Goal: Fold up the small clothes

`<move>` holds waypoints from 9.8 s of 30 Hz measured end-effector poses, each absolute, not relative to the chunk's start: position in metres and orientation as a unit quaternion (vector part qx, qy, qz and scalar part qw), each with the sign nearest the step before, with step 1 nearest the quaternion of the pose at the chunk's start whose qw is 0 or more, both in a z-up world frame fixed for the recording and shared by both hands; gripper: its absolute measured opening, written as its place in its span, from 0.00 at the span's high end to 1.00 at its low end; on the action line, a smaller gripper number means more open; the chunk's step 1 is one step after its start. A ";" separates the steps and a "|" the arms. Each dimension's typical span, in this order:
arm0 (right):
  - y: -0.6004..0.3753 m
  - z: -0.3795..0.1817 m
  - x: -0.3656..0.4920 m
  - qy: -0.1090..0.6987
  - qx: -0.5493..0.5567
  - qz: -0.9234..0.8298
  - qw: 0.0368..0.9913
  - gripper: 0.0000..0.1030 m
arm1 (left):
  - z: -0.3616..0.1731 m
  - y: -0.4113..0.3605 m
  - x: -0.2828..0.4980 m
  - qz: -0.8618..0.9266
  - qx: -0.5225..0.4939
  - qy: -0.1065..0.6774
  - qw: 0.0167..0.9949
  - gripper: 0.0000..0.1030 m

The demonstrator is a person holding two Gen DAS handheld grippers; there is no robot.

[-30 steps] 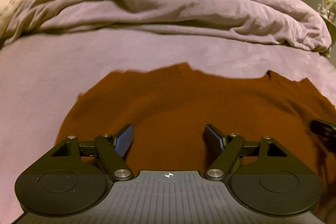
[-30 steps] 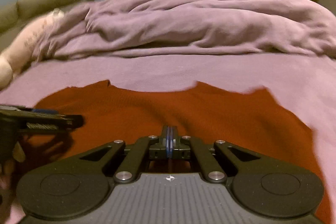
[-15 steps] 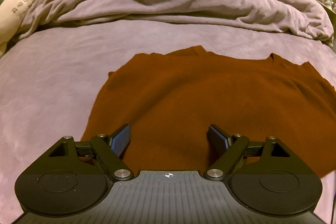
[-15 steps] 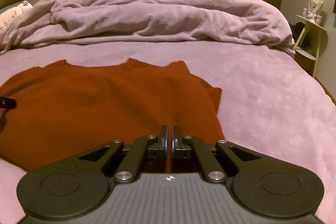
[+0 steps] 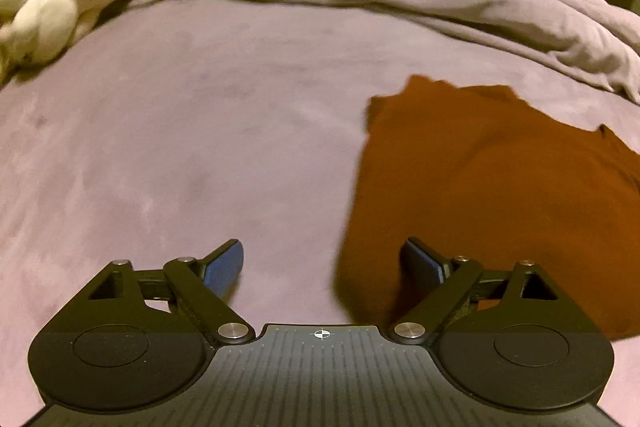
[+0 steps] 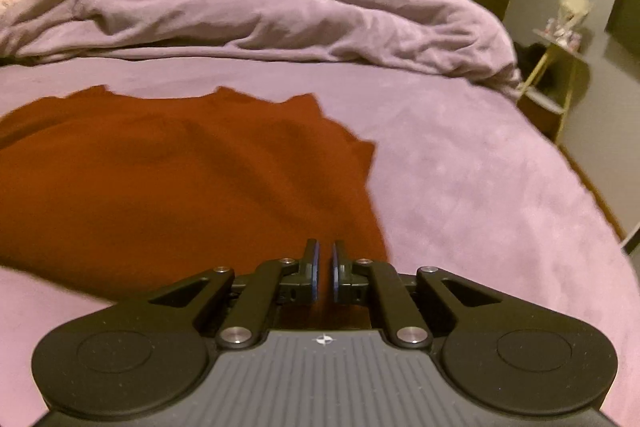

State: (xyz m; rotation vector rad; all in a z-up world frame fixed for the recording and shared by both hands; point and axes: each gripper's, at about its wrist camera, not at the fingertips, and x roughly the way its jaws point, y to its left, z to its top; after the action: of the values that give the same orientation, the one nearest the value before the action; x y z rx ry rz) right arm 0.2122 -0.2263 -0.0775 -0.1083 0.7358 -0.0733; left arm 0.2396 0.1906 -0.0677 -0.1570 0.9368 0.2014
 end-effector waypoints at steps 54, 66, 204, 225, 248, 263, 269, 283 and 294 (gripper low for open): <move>-0.148 -0.077 0.194 0.341 -0.016 0.100 0.935 0.75 | -0.098 0.217 0.289 -0.091 -0.379 0.487 0.782 0.75; -0.201 -0.078 0.173 0.330 0.015 0.037 0.943 0.75 | 0.020 0.076 0.290 -0.216 -0.181 0.400 0.872 0.80; -0.316 -0.099 0.192 0.317 0.316 0.031 0.894 0.67 | -0.070 -0.045 0.211 -0.122 -0.020 0.471 0.874 0.10; -0.321 -0.085 0.200 0.316 0.226 -0.022 0.921 0.64 | -0.060 0.010 0.212 -0.079 -0.050 0.466 0.880 0.10; -0.206 -0.064 0.247 0.294 -0.003 0.130 0.947 0.97 | -0.033 0.004 0.257 -0.086 -0.066 0.411 0.905 0.09; -0.319 -0.073 0.280 0.336 0.124 0.082 0.930 0.55 | -0.074 -0.012 0.312 -0.174 -0.144 0.455 0.861 0.07; -0.367 -0.119 0.320 0.417 0.280 0.133 0.854 0.31 | -0.096 0.007 0.345 -0.220 -0.242 0.482 0.813 0.10; -0.356 -0.142 0.361 0.434 0.337 0.171 0.818 0.57 | -0.107 -0.012 0.367 -0.235 -0.275 0.470 0.805 0.44; -0.309 -0.100 0.335 0.394 0.403 0.252 0.787 0.68 | -0.039 0.053 0.321 -0.218 -0.252 0.442 0.833 0.53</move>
State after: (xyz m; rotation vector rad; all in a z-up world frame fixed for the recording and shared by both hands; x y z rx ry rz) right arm 0.3351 -0.3090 -0.1000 0.8676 0.8488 0.5428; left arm 0.3206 0.0531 -0.0390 -0.5340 0.9379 -0.4622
